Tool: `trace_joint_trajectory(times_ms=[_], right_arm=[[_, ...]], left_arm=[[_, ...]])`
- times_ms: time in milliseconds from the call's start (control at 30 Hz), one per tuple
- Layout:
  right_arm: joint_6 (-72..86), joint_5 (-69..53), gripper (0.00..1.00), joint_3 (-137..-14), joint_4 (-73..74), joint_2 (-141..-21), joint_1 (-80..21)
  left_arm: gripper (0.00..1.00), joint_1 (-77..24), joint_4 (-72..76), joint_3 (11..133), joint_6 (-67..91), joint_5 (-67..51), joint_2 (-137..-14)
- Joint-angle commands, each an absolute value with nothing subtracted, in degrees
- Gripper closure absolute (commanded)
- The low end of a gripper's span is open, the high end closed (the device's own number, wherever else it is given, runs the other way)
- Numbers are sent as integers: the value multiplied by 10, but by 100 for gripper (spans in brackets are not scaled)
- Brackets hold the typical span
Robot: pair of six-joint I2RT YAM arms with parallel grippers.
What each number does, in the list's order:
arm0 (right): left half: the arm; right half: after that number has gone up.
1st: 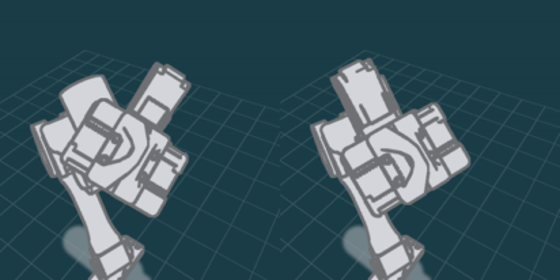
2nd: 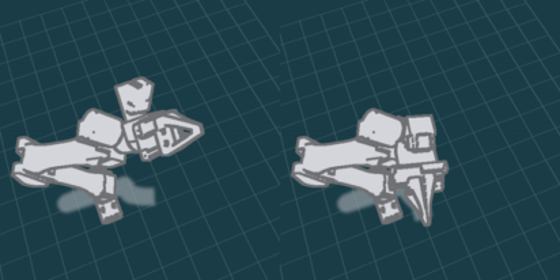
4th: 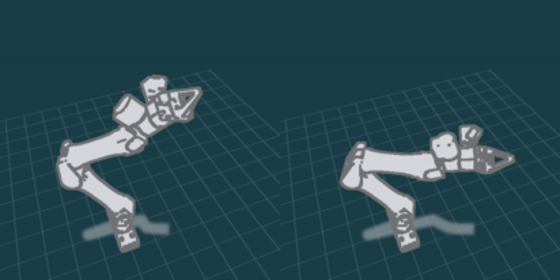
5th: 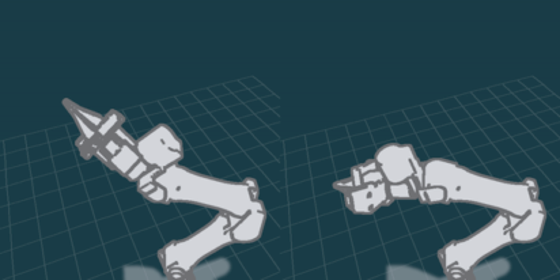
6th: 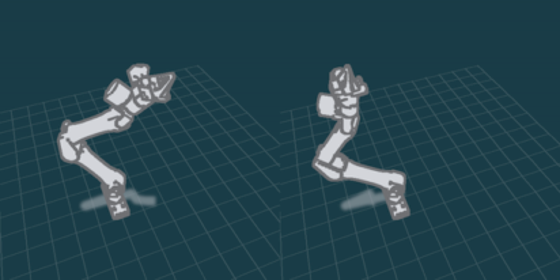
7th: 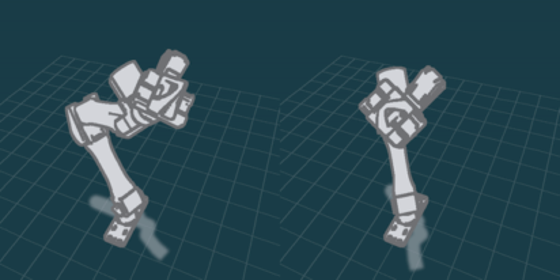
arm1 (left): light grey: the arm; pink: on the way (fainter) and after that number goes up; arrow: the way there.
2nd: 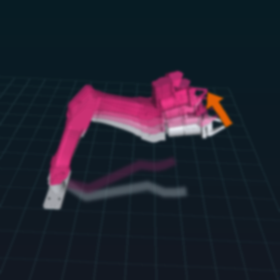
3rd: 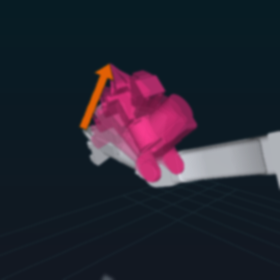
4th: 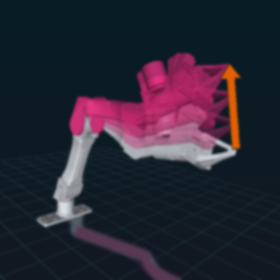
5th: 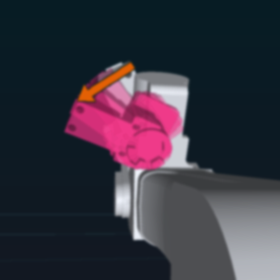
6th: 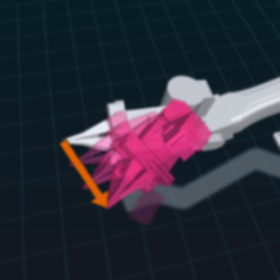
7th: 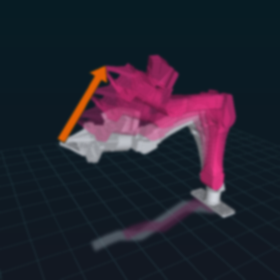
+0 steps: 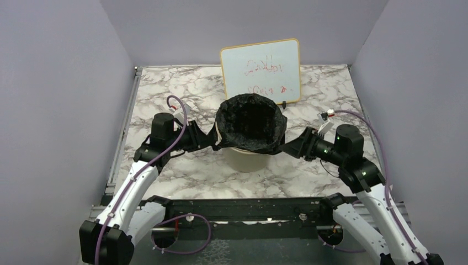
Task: Put the trash bags into the trash bin
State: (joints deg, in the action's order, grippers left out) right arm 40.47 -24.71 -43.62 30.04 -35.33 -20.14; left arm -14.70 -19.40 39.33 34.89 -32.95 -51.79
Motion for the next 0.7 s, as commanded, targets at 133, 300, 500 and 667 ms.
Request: trace_joint_trajectory(times_ms=[133, 300, 500, 667], right_arm=[[424, -387, 36, -397, 239, -357, -201], [446, -271, 36, -415, 248, -376, -201], [465, -161, 39, -422, 201, -369, -201], [557, -254, 44, -393, 94, -423, -201]], left_arm=[[65, -147, -165, 382, 377, -324, -507], [65, -147, -161, 384, 379, -335, -506], [69, -147, -158, 381, 391, -341, -507], [69, -147, -158, 380, 394, -341, -500]])
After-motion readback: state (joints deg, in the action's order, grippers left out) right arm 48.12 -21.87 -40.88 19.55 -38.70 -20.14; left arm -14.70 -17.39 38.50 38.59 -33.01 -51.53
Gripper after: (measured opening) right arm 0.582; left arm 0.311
